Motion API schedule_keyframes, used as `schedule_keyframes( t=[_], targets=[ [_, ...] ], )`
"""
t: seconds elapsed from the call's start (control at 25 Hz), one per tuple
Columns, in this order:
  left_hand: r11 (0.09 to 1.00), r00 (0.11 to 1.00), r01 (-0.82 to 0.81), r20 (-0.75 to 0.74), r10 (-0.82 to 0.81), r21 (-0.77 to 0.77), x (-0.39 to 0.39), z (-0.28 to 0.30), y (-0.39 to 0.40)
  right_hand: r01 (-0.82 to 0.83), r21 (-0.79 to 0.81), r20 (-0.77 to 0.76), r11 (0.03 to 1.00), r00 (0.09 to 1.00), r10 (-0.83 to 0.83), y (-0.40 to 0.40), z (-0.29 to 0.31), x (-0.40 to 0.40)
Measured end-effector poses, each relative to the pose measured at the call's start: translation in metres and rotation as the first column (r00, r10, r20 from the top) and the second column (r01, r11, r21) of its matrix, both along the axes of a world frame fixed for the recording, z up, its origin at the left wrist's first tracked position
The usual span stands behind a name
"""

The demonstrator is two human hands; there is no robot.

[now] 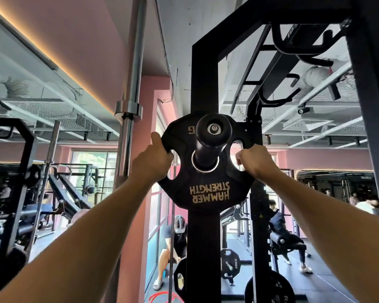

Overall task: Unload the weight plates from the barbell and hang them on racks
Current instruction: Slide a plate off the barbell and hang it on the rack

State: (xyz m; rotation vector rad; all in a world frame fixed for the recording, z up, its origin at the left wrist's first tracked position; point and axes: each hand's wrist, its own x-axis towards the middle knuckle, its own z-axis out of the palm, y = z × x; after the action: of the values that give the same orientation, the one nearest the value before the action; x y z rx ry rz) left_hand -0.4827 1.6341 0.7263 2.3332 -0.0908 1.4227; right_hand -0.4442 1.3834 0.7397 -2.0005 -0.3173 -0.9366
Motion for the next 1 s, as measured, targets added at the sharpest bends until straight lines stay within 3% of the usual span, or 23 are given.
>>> schedule_keyframes(
  t=[0.24, 0.48, 0.64, 1.0],
  targets=[
    [0.997, 0.958, 0.012, -0.283, -0.032, -0.074, -0.043, -0.058, -0.008, -0.107, -0.042, -0.172, 0.993, 0.980, 0.099, -0.010, -0.050, -0.031],
    [0.985, 0.850, 0.166, -0.512, -0.123, 0.040, -0.126, -0.110, -0.001, -0.089, -0.414, -0.304, 0.906, 0.952, -0.046, -0.031, -0.109, -0.100],
    [0.974, 0.833, 0.205, -0.541, -0.120, 0.100, -0.176, -0.127, -0.007, -0.075, -0.575, -0.323, 0.815, 0.936, -0.142, -0.051, -0.142, -0.156],
    [0.965, 0.832, 0.229, -0.540, -0.124, 0.131, -0.245, -0.132, -0.062, -0.059, -0.562, -0.340, 0.825, 0.926, -0.165, -0.145, -0.150, -0.241]
  ],
)
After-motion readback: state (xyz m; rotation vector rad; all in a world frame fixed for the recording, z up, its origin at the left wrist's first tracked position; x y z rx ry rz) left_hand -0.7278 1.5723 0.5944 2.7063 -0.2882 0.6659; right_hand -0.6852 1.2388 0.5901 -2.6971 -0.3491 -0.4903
